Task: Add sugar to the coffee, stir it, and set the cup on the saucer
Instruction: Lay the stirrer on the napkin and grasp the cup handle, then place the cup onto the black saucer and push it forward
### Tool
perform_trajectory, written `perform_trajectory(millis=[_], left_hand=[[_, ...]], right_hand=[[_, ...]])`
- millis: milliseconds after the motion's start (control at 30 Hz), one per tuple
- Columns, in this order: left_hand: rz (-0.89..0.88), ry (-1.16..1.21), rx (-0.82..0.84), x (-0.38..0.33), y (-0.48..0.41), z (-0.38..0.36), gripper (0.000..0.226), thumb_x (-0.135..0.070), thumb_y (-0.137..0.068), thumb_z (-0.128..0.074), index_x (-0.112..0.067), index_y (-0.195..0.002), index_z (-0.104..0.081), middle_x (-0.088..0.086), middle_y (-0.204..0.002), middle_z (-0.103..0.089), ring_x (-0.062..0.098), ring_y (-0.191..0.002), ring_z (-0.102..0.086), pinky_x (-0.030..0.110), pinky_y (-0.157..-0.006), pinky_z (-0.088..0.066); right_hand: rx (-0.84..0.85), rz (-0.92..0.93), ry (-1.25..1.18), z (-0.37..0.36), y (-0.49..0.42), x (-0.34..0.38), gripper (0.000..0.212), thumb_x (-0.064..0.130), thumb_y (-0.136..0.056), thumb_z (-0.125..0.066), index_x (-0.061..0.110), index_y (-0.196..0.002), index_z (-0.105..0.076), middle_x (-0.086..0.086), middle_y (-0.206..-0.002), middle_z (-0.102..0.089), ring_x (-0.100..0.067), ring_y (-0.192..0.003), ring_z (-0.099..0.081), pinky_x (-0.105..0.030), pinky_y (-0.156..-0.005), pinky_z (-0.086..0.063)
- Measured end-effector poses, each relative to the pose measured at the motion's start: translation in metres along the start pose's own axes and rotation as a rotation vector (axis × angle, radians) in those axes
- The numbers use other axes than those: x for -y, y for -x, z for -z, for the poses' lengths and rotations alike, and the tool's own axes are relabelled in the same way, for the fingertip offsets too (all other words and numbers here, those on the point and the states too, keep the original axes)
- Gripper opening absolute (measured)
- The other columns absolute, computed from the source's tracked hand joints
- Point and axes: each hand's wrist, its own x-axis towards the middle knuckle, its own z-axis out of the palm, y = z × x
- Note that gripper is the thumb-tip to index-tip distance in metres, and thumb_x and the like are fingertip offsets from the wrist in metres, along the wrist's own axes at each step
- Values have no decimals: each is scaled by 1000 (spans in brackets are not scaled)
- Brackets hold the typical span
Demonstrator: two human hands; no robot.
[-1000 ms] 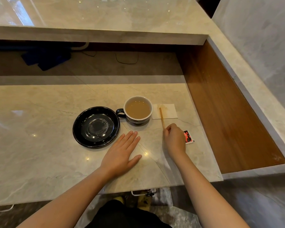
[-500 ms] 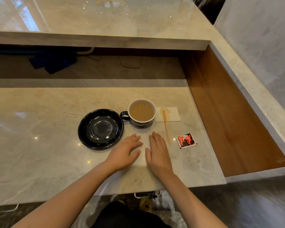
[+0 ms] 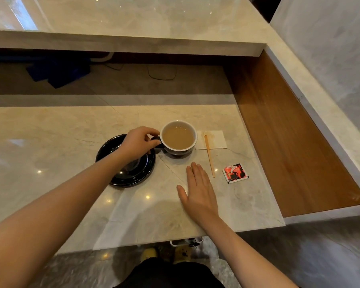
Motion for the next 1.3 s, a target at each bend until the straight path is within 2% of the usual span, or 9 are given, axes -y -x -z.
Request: perform_trajectory(millis=[67,200,333,533,633,800,900,1033,1300], left_hand=[[21,20,56,4,-8,2,20,-20,-87,-64,-16,-107,-66,-5,-67,-67,-1,-42,-56,14,-48,-44],[67,36,215,11,-17,6,10,-28,-91,-59,-22,-95,-67,-2,-63,-68,1,-41,-59,21,-55,-44],[63,-10,310,11,-24,10,19,-28,-93,-54,-20,-80,-65,-5,-56,-65,0,-39,-55,25,-58,-45],[98,101,468,8,-29,19,25,-24,-95,-51,-20,-74,-64,2,-65,-62,12,-55,-50,28,-63,-42],[130,220,471,7,-27,18,25,-21,-95,-52,-20,-73,-63,-1,-71,-64,10,-61,-52,23,-63,-45],[153,307,453,7,-23,19,27,-17,-96,-50,-17,-71,-61,-8,-58,-61,6,-56,-50,17,-56,-43],[151,363,453,10,-16,28,28,-14,-96,-48,-17,-71,-61,-15,-53,-64,-3,-50,-51,9,-51,-44],[177,497,454,21,-4,43,27,-11,-97,-45,-14,-75,-61,-12,-64,-69,-3,-51,-50,10,-53,-43],[228,581,451,54,27,79,26,-10,-97,-43,-9,-74,-56,-13,-51,-61,0,-47,-45,8,-45,-40]], right_hand=[[2,6,7,0,0,1,65,47,-91,-31,16,-146,-15,-4,-158,-12,-16,-145,-4,-29,-118,-2],[-2,20,22,1,0,0,64,46,-92,-31,14,-145,-17,-5,-157,-14,-17,-145,-6,-30,-119,-4],[-11,35,47,2,1,2,63,46,-93,-29,12,-145,-18,-6,-157,-16,-19,-145,-8,-30,-119,-2],[-26,41,56,3,1,3,63,45,-93,-30,10,-144,-22,-9,-155,-20,-20,-144,-12,-36,-120,-8],[-34,42,58,4,1,3,63,45,-92,-31,9,-144,-23,-9,-155,-22,-20,-144,-13,-35,-119,-8],[-28,39,61,4,1,2,63,46,-92,-31,10,-144,-22,-8,-155,-22,-19,-144,-13,-34,-119,-9],[-23,34,57,4,0,2,63,46,-92,-32,12,-144,-22,-7,-155,-21,-19,-144,-12,-32,-119,-8],[-18,25,41,3,1,1,63,45,-92,-33,13,-145,-21,-6,-156,-19,-18,-144,-12,-33,-119,-9],[-13,2,21,-1,0,0,65,49,-91,-30,17,-146,-17,-2,-157,-14,-14,-144,-6,-28,-116,-2]])
